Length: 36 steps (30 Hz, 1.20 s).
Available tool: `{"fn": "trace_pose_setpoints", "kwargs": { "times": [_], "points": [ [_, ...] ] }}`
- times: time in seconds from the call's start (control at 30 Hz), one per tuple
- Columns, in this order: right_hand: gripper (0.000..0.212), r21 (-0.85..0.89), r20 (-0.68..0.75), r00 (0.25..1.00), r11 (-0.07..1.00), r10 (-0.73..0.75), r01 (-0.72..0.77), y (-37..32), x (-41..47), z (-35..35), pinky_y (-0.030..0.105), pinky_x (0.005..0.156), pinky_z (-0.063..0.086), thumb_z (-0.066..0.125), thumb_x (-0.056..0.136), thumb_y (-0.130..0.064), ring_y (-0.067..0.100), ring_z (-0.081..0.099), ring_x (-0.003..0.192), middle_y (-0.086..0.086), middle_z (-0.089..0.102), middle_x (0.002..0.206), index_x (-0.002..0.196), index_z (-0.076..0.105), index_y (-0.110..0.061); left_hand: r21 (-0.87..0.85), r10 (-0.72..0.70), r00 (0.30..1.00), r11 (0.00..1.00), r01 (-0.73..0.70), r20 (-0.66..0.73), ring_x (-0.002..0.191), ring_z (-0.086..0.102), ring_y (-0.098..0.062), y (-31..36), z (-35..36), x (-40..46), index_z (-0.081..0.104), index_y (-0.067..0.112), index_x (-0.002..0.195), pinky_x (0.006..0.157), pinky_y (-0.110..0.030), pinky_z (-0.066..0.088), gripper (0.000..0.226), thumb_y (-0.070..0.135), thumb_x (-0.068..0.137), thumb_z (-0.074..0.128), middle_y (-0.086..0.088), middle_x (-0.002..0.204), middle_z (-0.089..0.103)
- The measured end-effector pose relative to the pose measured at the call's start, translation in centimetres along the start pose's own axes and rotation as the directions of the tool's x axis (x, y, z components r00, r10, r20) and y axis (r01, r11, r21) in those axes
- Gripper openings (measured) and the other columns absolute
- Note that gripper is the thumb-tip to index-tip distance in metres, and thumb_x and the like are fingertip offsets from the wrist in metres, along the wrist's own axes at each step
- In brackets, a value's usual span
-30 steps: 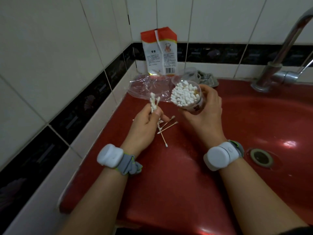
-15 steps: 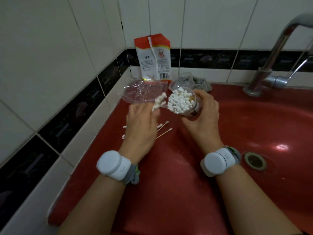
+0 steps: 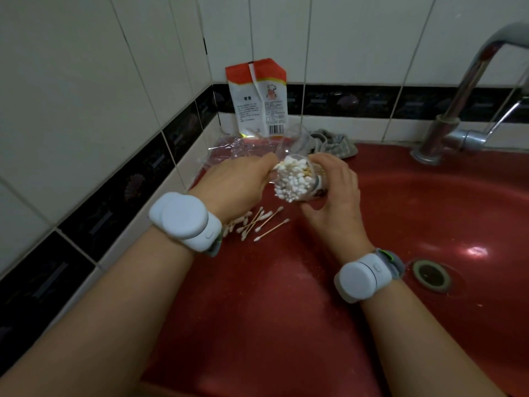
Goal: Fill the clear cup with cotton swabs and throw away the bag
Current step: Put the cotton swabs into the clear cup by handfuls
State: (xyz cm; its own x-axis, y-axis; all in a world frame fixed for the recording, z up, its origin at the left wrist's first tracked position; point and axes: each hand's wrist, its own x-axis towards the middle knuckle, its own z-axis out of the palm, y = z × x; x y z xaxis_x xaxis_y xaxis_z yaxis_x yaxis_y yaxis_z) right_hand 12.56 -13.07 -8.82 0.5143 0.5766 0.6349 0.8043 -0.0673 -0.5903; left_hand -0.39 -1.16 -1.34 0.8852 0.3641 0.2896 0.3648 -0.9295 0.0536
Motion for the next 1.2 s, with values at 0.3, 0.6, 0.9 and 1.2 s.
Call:
{"fn": "trace_pose_setpoints", "kwargs": {
  "times": [0.3,0.6,0.9,1.2],
  "points": [
    [0.069,-0.067,0.032,0.996,0.994,-0.082,0.084,-0.4,-0.1,0.5,0.038,0.099,0.032,0.07,0.065,-0.021,0.021,0.037,0.124,-0.002,0.046,0.135,0.13,0.046,-0.025,0.246,-0.082,0.983,0.968,0.039,0.163,0.107,0.055,-0.037,1.4,-0.6,1.1,0.045,0.009,0.119,0.072,-0.038,0.036,0.028,0.009,0.092,0.035,-0.016,0.12,0.053],
    [0.069,-0.068,0.031,0.997,0.995,-0.077,0.079,-0.3,-0.1,0.7,0.033,0.097,0.028,0.073,0.067,-0.023,0.02,0.037,0.123,-0.003,0.046,0.135,0.13,0.045,-0.026,-0.283,-0.222,0.966,0.926,0.251,0.129,0.093,0.054,-0.02,1.9,-1.8,1.7,0.044,0.009,0.122,0.07,-0.029,0.04,0.034,0.02,0.09,0.049,-0.008,0.112,0.057],
    [0.068,-0.025,0.018,0.996,0.995,-0.091,0.092,-0.5,-0.3,1.5,0.034,0.096,0.031,0.063,0.067,-0.038,0.022,0.041,0.119,-0.001,0.05,0.132,0.13,0.046,-0.02,-0.323,-0.365,0.93,0.877,0.356,0.034,0.134,0.03,-0.035,4.3,1.0,1.5,0.019,0.01,0.144,0.104,-0.044,0.032,0.062,0.049,0.097,0.028,-0.022,0.141,0.039],
    [0.07,0.002,0.031,0.999,0.999,-0.035,0.035,-0.3,-0.1,1.2,0.04,0.1,0.035,0.076,0.065,-0.023,0.022,0.042,0.121,-0.004,0.049,0.131,0.128,0.048,-0.025,-0.494,-0.444,0.877,0.813,0.308,-0.184,0.12,0.042,-0.032,3.4,0.5,1.7,0.049,0.004,0.123,0.1,-0.038,0.031,0.038,0.029,0.101,0.031,-0.018,0.123,0.055]
  ]
}}
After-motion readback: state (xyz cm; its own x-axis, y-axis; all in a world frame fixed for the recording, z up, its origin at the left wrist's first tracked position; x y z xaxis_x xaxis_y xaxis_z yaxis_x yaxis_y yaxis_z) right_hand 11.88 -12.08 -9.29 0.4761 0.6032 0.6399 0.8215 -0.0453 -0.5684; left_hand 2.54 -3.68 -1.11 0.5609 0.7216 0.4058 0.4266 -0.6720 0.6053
